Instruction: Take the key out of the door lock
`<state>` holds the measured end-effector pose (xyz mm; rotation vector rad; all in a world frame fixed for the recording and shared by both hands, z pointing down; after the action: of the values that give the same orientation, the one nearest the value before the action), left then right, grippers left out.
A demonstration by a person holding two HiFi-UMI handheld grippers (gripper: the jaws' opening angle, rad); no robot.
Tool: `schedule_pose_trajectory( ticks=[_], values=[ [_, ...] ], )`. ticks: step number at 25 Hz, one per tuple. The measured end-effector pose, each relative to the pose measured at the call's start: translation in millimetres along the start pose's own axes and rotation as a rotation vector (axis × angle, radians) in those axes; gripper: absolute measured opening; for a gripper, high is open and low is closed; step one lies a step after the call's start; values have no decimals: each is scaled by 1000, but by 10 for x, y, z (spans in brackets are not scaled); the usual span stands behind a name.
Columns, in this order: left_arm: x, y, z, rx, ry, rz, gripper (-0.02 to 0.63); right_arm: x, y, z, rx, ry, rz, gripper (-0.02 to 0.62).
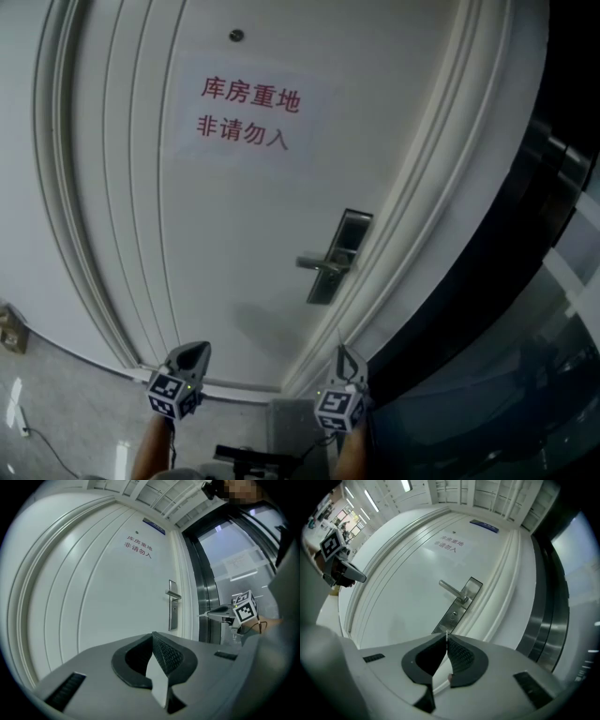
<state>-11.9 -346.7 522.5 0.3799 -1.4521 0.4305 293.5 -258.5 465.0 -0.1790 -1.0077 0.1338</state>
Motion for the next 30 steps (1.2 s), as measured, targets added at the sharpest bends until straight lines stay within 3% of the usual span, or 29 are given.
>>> schedule_pose_trajectory(
  ticks=[15, 30],
  values=[
    [-39, 128, -76, 8, -47, -15, 9, 156, 399, 310, -57, -353, -96, 20],
    [-23, 168, -101, -9, -70, -8, 9, 313, 441, 474, -136, -468, -145, 18]
  ],
)
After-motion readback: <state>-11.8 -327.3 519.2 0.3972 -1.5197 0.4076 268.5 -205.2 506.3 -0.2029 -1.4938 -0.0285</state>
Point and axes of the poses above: the fingertips, and each gripper's own axes: y backward along the fingers, z to its left, x out of its underside, the point moved 5 cm from there along y, backward along the fingers, and after that the axes turned 15 degrees about -x, right-handed, at the moved point
